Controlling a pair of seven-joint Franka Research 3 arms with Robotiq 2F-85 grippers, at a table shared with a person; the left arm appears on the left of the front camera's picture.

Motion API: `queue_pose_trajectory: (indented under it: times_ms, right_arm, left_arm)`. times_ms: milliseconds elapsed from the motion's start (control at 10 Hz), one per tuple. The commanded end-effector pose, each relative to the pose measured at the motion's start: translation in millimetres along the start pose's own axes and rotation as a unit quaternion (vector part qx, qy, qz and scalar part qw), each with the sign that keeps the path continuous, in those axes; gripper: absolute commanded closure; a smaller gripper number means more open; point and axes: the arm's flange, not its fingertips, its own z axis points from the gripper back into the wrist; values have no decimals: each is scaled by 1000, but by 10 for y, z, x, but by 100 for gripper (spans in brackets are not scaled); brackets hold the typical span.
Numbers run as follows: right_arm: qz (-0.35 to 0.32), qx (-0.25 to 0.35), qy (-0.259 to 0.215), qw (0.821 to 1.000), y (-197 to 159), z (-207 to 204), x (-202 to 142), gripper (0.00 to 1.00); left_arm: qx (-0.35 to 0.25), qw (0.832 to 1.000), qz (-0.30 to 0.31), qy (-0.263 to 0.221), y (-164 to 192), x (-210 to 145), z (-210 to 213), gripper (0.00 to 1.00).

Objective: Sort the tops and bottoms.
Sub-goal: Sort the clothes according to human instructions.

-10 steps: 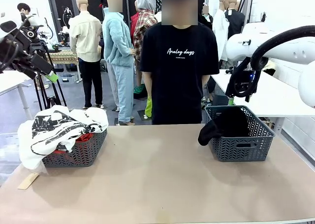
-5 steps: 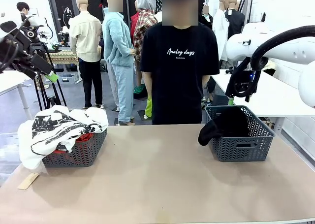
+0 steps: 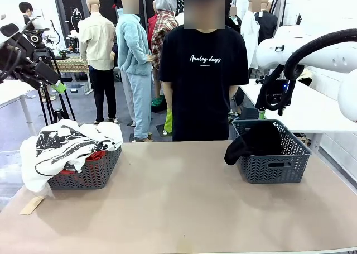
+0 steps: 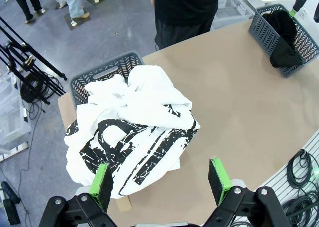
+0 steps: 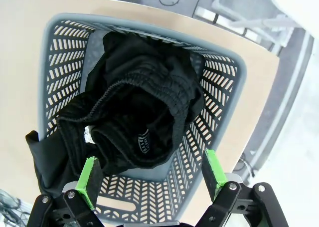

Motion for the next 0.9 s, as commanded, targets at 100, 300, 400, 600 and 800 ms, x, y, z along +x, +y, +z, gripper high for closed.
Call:
queue_pose_trajectory:
  times_ms: [100, 300, 400, 600, 800]
  right_arm:
    - [1, -2, 1, 1000, -1, -7, 1, 0]
    - [1, -2, 1, 1000, -1, -7, 1, 0]
    - [1, -2, 1, 1000, -1, -7, 1, 0]
    - [1, -2, 1, 1000, -1, -7, 1, 0]
    - [1, -2, 1, 1000, -1, -7, 1, 0]
  left_arm:
    - [6, 1000, 1, -4, -1, -4, -1, 0]
    - [6, 1000, 1, -4, -1, -4, -1, 0]
    - [6, 1000, 1, -4, -1, -4, -1, 0]
    - [6, 1000, 1, -4, -1, -4, -1, 0]
    - [6, 1000, 1, -4, -1, -4, -1, 0]
